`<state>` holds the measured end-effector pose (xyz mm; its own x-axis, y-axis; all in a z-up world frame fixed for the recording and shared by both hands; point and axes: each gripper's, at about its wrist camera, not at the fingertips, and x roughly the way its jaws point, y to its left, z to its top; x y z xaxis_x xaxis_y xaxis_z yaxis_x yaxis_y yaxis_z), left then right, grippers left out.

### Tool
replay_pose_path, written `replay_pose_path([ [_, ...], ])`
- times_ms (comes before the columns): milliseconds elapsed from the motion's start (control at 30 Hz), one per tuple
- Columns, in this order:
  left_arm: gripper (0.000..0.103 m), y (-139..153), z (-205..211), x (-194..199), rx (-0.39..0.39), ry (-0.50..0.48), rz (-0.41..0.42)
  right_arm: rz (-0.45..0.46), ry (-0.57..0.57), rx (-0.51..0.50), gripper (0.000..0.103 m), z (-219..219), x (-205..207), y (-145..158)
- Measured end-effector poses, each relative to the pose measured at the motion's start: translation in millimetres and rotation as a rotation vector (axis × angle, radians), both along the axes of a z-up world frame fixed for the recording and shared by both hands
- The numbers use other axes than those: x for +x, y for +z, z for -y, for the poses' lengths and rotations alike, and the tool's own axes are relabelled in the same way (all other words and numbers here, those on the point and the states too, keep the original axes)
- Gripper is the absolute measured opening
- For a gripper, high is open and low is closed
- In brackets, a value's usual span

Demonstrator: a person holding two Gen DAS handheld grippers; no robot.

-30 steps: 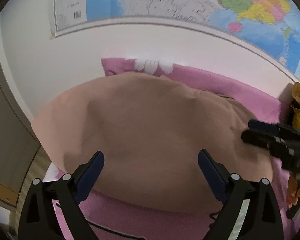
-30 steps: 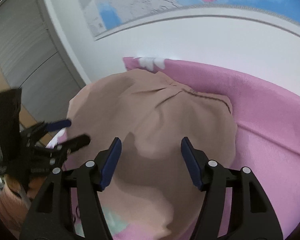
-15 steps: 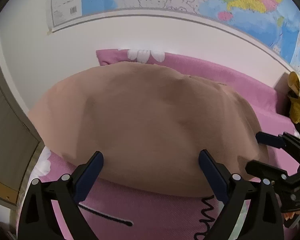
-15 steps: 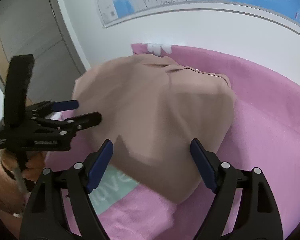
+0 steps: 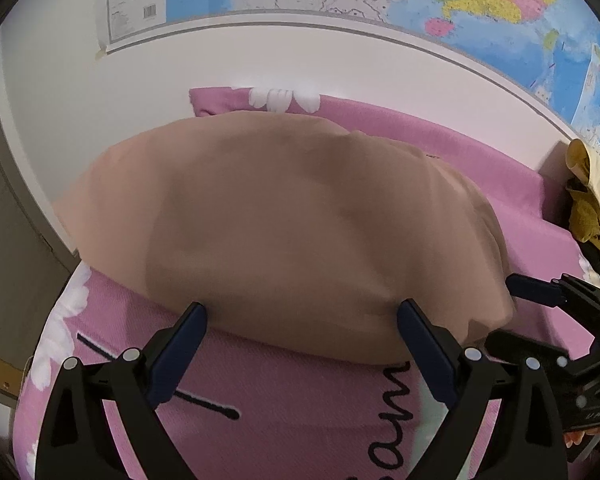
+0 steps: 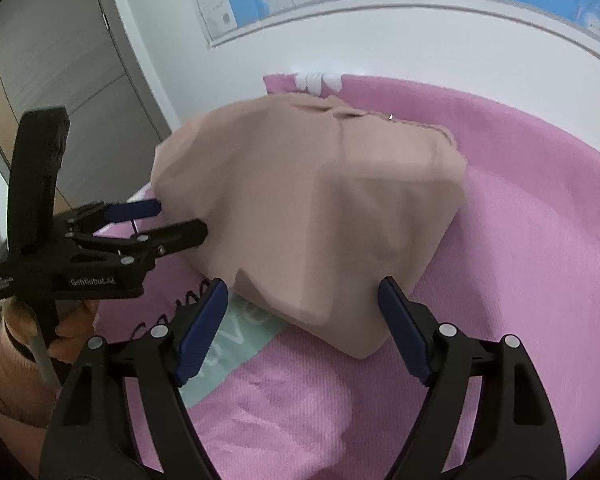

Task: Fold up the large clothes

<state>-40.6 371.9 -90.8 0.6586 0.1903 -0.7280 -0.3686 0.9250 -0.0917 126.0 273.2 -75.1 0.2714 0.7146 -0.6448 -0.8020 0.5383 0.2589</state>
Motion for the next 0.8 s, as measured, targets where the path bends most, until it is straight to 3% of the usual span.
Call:
replay_pose_path([
  [267,0.096,12.7,18.4,-33.7,0.033,0.046,0.078,0.060,-0.045,0.066,0.096,23.1,-20.5,17.1],
  [400,0.096,17.1,30.1,-48.2,0.069,0.072,0.103,0.096,-0.033,0.076,0.097,28.7,-38.5,22.8],
  [800,0.096,21.0,55.7,-89.5,0.078,0.118,0.134,0.080,-0.043,0.151,0.097,61.2,-73.2,32.5],
])
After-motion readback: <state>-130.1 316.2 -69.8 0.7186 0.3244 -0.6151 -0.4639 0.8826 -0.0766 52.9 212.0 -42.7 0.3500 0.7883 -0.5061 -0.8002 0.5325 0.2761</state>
